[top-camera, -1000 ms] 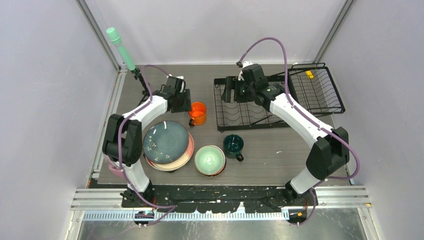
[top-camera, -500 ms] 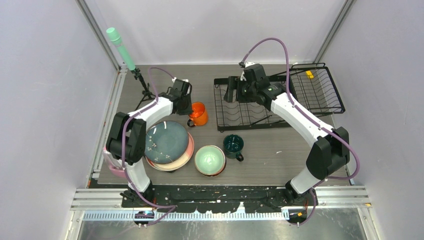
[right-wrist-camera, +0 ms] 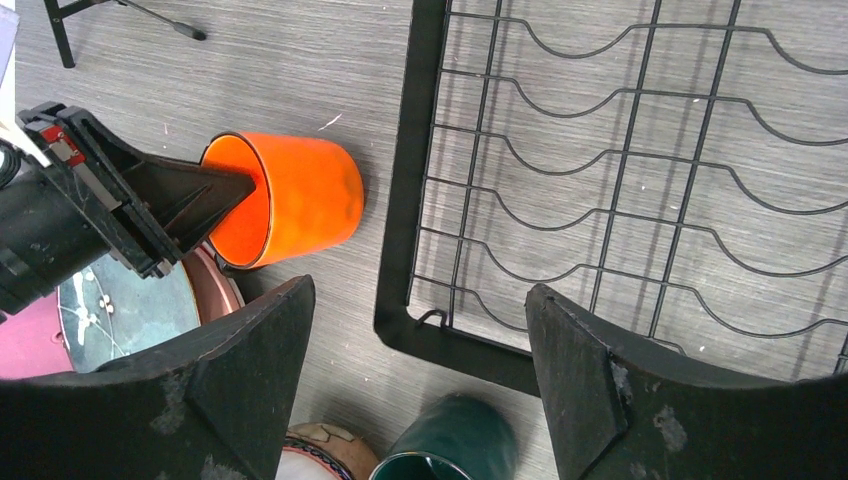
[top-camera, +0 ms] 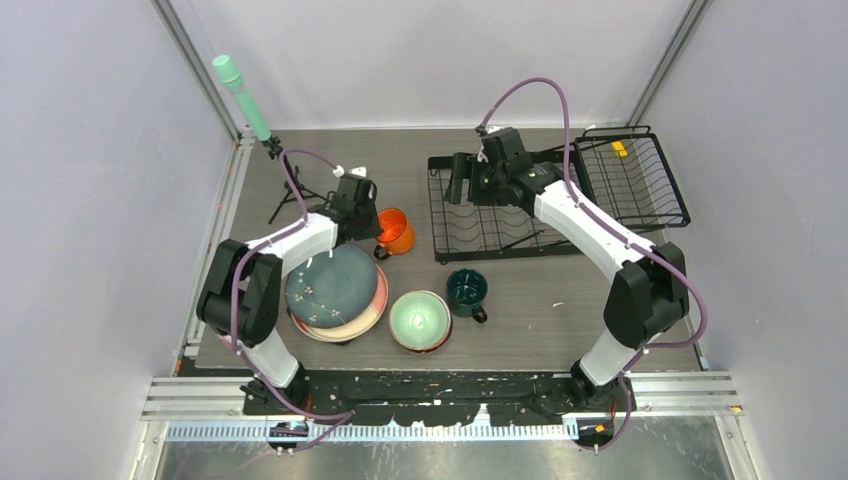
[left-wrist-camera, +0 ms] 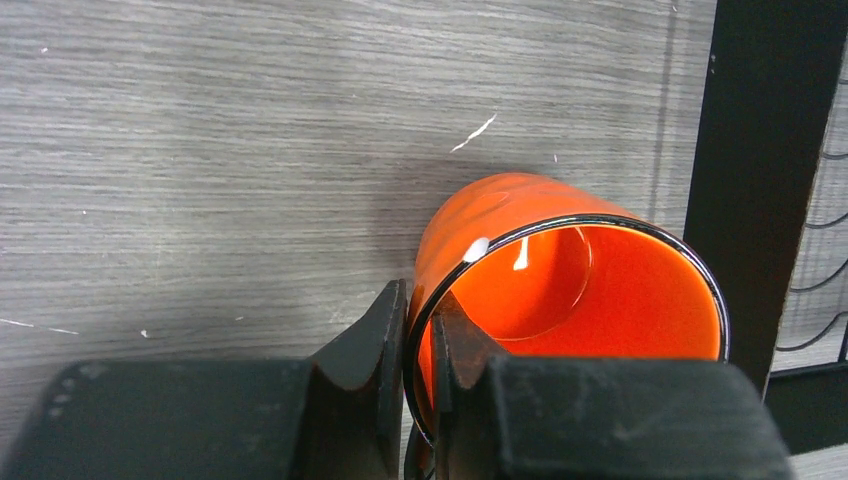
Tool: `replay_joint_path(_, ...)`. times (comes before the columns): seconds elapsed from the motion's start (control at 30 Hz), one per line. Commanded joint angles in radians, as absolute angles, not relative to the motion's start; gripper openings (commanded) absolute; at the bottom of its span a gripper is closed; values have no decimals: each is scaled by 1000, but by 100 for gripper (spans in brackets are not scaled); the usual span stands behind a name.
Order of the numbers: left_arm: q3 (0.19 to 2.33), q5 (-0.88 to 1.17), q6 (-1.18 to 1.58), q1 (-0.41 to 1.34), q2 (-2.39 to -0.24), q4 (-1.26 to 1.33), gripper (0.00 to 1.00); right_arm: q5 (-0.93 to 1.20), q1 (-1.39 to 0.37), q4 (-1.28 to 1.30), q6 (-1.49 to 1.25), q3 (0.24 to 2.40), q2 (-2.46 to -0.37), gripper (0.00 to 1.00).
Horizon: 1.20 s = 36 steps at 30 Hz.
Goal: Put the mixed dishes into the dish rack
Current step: Pick up the cup at the center of the board.
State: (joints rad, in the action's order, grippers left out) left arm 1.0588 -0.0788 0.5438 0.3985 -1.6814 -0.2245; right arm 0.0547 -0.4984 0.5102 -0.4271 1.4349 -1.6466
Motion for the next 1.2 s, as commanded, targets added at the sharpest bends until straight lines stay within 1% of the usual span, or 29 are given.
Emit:
replay_joint_path(0.0,1019,-58,605,400,-1579,-80,0,76,-486,461,-489,1464,-1633,85)
replay_joint_path(0.1,973,-49,633,398,-1532,-21,0,109,-468,333,-567,1370,-1599,88)
replay_joint_path(0.27,954,-6,663,383,-1477,32,0,298,-391,97,-697,1219,-1537,89)
replay_joint_path(0.37,943,90,695,367,-1456,75,0,396,-342,-53,-803,1153,-1539,89)
replay_joint_path(0.47,905,169,736,354,-1431,171,0,517,-296,-177,-894,1113,-1566,89)
replay_joint_path(0.57,885,265,782,331,-1416,253,0,611,-284,-254,-937,1105,-1593,89)
replay_joint_path(0.63,881,346,829,310,-1407,306,0,636,-282,-296,-953,1101,-1595,89)
replay_joint_path(0.77,870,514,950,291,-1364,492,0,667,-282,-386,-961,1067,-1559,89)
replay_joint_path(0.97,874,635,1069,290,-1375,693,0,718,-282,-422,-901,1055,-1502,90)
replay_joint_path(1.07,873,749,1175,289,-1435,943,0,782,-283,-485,-901,1044,-1482,90)
replay_joint_path(1.17,859,746,1329,286,-1498,1194,0,833,-282,-628,-955,1014,-1462,90)
